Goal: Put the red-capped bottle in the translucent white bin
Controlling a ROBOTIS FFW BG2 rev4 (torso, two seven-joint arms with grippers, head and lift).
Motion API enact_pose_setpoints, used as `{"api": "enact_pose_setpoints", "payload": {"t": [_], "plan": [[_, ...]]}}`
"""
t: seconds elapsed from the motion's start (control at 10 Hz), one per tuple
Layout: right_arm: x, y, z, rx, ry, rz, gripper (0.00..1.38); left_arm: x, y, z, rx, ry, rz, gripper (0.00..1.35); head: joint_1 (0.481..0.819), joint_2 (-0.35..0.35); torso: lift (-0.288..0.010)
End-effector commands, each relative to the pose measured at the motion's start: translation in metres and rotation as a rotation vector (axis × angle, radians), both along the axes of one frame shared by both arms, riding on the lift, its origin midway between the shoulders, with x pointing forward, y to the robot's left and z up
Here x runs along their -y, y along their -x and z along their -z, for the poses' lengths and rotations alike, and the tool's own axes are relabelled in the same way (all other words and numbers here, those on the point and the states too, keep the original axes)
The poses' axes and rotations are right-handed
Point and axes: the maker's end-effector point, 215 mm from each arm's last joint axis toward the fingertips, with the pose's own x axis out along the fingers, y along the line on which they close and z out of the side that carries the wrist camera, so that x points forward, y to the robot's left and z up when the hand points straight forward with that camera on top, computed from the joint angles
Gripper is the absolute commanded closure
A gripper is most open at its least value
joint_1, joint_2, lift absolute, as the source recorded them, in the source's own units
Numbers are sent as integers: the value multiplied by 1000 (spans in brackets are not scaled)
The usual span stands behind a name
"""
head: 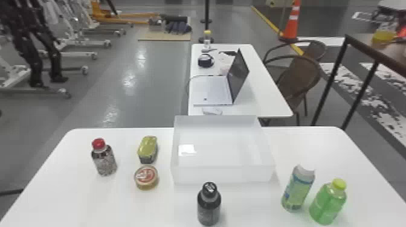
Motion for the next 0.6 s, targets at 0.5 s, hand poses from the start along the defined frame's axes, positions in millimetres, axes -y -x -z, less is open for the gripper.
{"api": "enact_pose_setpoints", "payload": {"t": [0.5], "plan": [[0,-1,-1,2,0,0,206,3,-4,-1,3,1,9,265,549,0,-100]]}}
